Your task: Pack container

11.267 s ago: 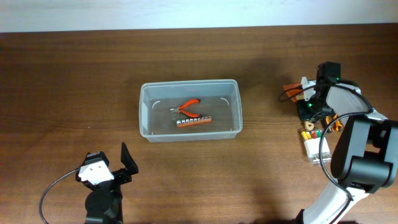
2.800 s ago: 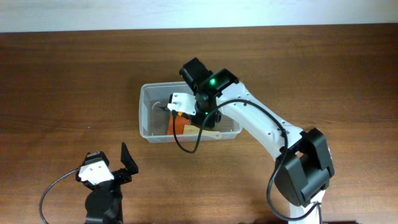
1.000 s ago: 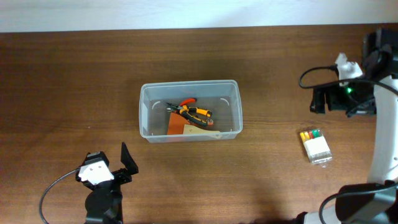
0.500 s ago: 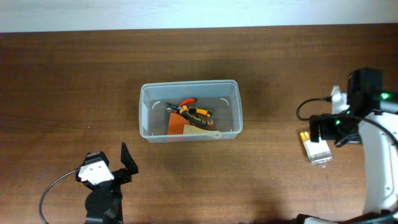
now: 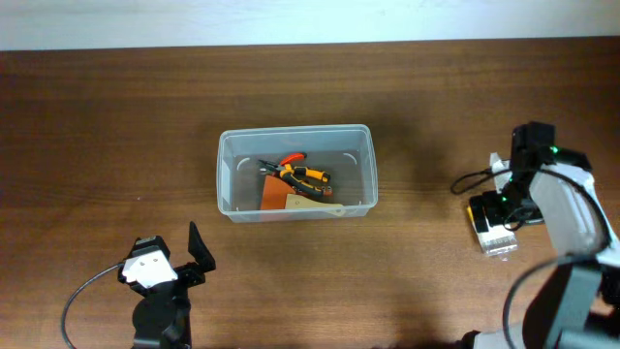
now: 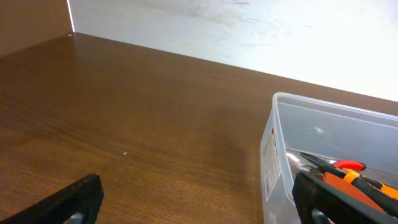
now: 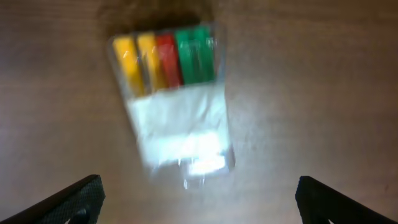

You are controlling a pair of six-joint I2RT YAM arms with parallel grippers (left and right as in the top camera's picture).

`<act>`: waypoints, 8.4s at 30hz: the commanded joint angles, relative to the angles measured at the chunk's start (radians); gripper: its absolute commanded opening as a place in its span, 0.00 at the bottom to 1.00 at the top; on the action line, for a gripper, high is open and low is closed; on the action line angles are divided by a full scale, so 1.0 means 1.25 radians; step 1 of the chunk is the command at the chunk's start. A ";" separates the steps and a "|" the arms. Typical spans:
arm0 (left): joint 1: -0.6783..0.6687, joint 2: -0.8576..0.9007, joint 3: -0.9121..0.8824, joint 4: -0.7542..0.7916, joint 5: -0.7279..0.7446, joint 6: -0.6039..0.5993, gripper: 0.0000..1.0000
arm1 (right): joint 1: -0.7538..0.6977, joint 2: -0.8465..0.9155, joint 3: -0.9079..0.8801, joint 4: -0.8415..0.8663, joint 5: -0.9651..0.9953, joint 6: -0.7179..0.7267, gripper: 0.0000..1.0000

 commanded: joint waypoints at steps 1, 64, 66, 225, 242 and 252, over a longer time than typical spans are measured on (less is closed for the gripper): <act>-0.002 -0.005 -0.002 -0.001 -0.003 0.007 0.99 | -0.004 0.058 -0.006 0.019 0.022 -0.016 0.98; -0.002 -0.005 -0.002 -0.001 -0.003 0.007 0.99 | 0.444 0.175 0.632 -0.063 -0.236 -0.142 0.35; -0.002 -0.005 -0.002 -0.001 -0.003 0.007 0.99 | 0.499 0.175 0.632 -0.046 -0.236 -0.178 0.34; -0.002 -0.005 -0.002 -0.001 -0.003 0.007 0.99 | 0.311 -1.227 -0.721 0.762 0.010 0.416 0.99; -0.002 -0.005 -0.002 -0.001 -0.003 0.007 0.99 | 0.257 -1.289 -0.805 0.763 -0.023 0.410 0.99; -0.002 -0.005 -0.002 -0.001 -0.003 0.007 0.99 | 0.256 -1.318 -0.850 0.774 -0.053 0.388 0.99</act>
